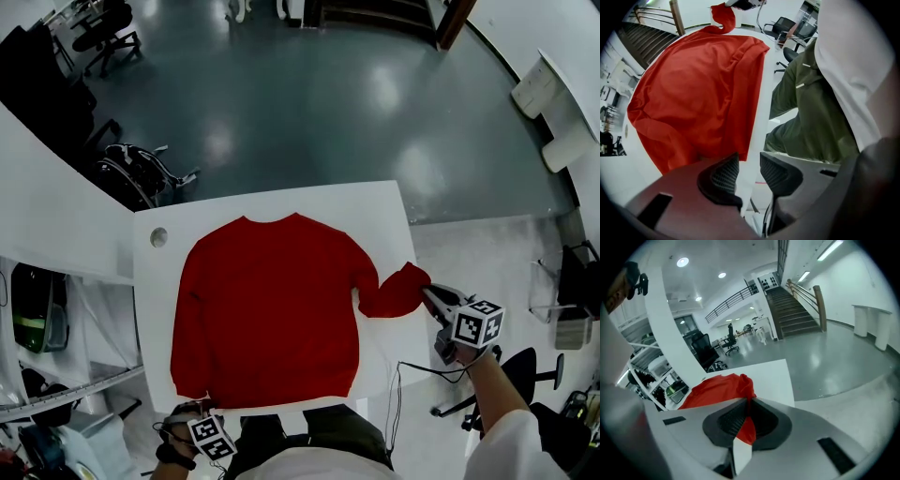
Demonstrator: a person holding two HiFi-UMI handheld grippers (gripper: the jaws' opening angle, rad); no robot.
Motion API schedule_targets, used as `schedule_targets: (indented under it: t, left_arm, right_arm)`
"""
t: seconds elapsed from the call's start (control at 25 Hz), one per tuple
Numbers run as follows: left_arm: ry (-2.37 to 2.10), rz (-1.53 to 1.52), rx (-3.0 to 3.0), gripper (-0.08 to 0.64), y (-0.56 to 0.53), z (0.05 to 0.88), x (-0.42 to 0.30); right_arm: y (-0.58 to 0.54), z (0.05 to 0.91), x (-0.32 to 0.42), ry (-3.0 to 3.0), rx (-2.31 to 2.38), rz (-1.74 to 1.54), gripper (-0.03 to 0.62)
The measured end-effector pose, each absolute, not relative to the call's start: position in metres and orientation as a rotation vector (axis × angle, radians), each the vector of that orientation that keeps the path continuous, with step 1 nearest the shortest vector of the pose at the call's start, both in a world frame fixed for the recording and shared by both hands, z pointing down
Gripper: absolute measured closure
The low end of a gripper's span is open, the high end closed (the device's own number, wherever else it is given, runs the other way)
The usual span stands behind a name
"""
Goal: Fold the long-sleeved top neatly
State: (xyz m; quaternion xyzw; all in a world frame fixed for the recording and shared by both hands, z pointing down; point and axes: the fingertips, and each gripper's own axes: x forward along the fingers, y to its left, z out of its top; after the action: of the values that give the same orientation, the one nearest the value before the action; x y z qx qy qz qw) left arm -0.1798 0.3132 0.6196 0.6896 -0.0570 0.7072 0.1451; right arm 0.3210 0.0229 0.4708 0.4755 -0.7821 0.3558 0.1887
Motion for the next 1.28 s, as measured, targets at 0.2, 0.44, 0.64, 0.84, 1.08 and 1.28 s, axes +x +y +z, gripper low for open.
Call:
schedule_targets:
  t: [0.2, 0.44, 0.64, 0.84, 1.08, 1.28]
  left_arm:
    - [-0.107, 1.978, 2.103, 0.41, 0.307, 0.589, -0.145]
    - [-0.074, 1.789, 2.385, 0.408, 0.277, 0.561, -0.029]
    - [0.022, 1.813, 2.359, 0.397, 0.287, 0.59, 0.012]
    - [0.148, 1.84, 2.26, 0.397, 0.319, 0.614, 0.01]
    - [0.172, 1.807, 2.194, 0.397, 0.33, 0.618, -0.002]
    - [0.155, 1.707, 2.169, 0.399, 0.327, 0.611, -0.003]
  right_arm:
    - [0.004, 0.472, 0.341, -2.18, 1.446, 1.025, 0.554]
    - [-0.017, 0.467, 0.36, -2.175, 1.528, 0.994, 0.554]
    - [-0.034, 0.459, 0.372, -2.167, 1.573, 0.965, 0.554]
    - [-0.057, 0.442, 0.389, -2.188, 1.643, 0.906, 0.554]
    - [-0.088, 0.401, 0.394, -2.363, 1.565, 0.668, 0.554]
    - [-0.084, 0.403, 0.365, -2.436, 1.216, 0.587, 0.554]
